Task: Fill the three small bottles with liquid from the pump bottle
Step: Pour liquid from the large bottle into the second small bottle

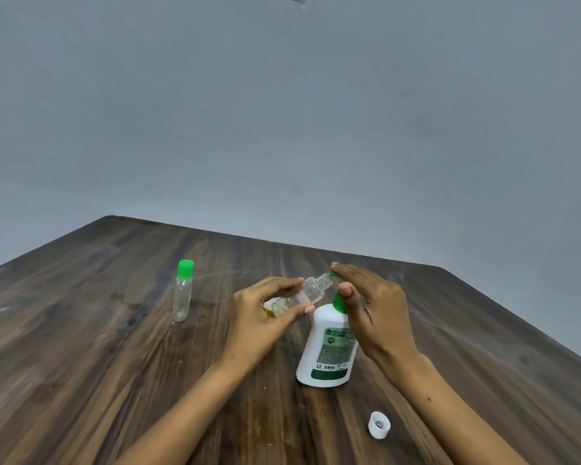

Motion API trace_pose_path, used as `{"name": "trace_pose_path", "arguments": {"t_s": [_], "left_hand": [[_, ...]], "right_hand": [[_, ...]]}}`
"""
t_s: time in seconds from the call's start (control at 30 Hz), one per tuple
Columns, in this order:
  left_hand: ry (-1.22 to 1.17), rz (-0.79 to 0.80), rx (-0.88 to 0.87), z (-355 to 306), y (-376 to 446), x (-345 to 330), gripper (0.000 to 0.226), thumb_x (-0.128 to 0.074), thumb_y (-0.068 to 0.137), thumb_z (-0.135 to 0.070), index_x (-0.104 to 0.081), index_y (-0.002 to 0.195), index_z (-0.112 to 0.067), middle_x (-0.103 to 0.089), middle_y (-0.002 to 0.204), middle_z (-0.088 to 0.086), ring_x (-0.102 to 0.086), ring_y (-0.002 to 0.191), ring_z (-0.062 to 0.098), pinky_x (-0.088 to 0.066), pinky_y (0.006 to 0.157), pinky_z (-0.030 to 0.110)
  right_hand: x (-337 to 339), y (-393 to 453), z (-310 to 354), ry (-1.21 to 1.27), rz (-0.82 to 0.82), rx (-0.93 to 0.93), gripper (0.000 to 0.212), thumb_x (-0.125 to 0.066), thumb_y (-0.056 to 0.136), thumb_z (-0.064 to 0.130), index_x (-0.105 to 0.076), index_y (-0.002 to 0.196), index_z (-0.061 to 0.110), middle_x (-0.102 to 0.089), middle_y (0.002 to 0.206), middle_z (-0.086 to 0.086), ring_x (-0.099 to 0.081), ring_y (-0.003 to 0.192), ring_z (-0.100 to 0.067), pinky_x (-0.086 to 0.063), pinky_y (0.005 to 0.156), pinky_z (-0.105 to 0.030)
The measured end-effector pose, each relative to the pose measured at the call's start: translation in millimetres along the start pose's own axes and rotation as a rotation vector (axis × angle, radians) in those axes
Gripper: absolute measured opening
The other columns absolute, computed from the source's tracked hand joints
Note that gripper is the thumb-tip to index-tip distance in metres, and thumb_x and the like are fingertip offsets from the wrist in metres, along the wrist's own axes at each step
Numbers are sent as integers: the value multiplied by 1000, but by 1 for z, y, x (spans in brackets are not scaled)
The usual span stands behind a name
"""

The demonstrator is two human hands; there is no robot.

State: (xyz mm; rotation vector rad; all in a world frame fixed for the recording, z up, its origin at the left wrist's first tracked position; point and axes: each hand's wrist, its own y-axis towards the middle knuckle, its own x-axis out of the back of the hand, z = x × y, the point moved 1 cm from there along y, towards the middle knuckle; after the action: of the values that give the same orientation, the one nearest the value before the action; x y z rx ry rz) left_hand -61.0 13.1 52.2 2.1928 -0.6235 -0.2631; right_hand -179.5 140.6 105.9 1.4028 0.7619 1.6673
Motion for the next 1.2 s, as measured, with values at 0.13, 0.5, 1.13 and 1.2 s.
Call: {"name": "trace_pose_path", "arguments": {"t_s": [0.13, 0.5, 1.13, 1.2], "left_hand": [[-6, -9, -6, 1, 0, 1, 38, -87, 68, -15, -76, 104, -10, -75, 99, -7, -69, 94, 2, -52, 81, 13], [5, -10, -9, 0, 0, 0, 39, -88, 68, -15, -75, 105, -10, -74, 99, -8, -69, 94, 1, -51, 81, 12], [11, 3, -5, -2, 0, 0, 40, -86, 68, -20, -75, 105, -10, -74, 99, -8, -68, 94, 0, -52, 81, 13], [5, 3, -6, -2, 0, 0, 40, -85, 67, -22, -75, 104, -11, -74, 99, -9, -68, 94, 0, -51, 80, 12]], "right_hand": [[-7, -8, 2, -1, -14, -6, 81, -22, 91, 71, -73, 105, 9, -71, 108, -2, -66, 99, -18, -53, 77, -31], [-8, -11, 1, -12, -21, -9, 82, -20, 92, 71, -72, 107, 9, -70, 110, -2, -66, 100, -18, -49, 79, -25], [-9, -11, 1, -30, -46, 2, 79, -22, 93, 69, -73, 105, 9, -71, 107, -2, -67, 97, -17, -48, 79, -23], [-6, -9, 0, -27, -38, 8, 79, -22, 93, 69, -72, 106, 9, -71, 108, -2, -66, 98, -18, -51, 78, -26]]}}
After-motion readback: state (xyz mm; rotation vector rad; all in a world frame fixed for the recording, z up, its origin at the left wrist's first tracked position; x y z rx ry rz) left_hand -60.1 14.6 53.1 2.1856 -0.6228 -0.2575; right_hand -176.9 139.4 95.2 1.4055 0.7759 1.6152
